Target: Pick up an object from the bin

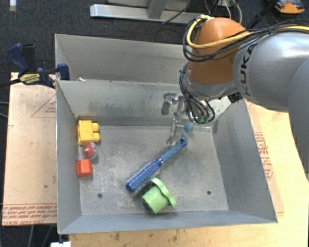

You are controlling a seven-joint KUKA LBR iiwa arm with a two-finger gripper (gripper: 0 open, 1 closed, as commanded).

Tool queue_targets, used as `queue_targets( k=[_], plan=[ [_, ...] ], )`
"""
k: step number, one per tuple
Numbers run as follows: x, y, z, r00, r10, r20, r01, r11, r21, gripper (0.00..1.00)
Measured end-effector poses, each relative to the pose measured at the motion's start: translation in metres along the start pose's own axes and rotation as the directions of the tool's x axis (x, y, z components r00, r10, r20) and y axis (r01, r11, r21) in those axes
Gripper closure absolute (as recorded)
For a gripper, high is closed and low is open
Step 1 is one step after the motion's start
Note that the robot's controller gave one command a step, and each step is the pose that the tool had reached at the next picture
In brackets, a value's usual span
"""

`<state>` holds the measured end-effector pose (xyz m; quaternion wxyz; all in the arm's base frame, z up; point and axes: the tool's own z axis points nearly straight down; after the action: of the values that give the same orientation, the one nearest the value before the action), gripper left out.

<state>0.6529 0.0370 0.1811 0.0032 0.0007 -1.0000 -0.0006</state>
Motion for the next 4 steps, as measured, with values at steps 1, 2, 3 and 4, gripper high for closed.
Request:
queue_targets(
  k=[1, 2, 3, 4],
  plan=[
    [0.059, -0.089, 0.116, 0.995, -0.099, -0.001, 0.099, 0.995, 0.001, 0.0],
    [0.055, -0.085, 0.111, 0.995, -0.103, 0.009, 0.103, 0.995, 0.001, 1.0],
    [0.055, -0.085, 0.111, 0.995, -0.103, 0.009, 0.103, 0.995, 0.001, 0.0],
    [0.052, -0.042, 0.111, 0.989, -0.149, 0.01, 0.149, 0.989, 0.0, 0.0]
  ],
)
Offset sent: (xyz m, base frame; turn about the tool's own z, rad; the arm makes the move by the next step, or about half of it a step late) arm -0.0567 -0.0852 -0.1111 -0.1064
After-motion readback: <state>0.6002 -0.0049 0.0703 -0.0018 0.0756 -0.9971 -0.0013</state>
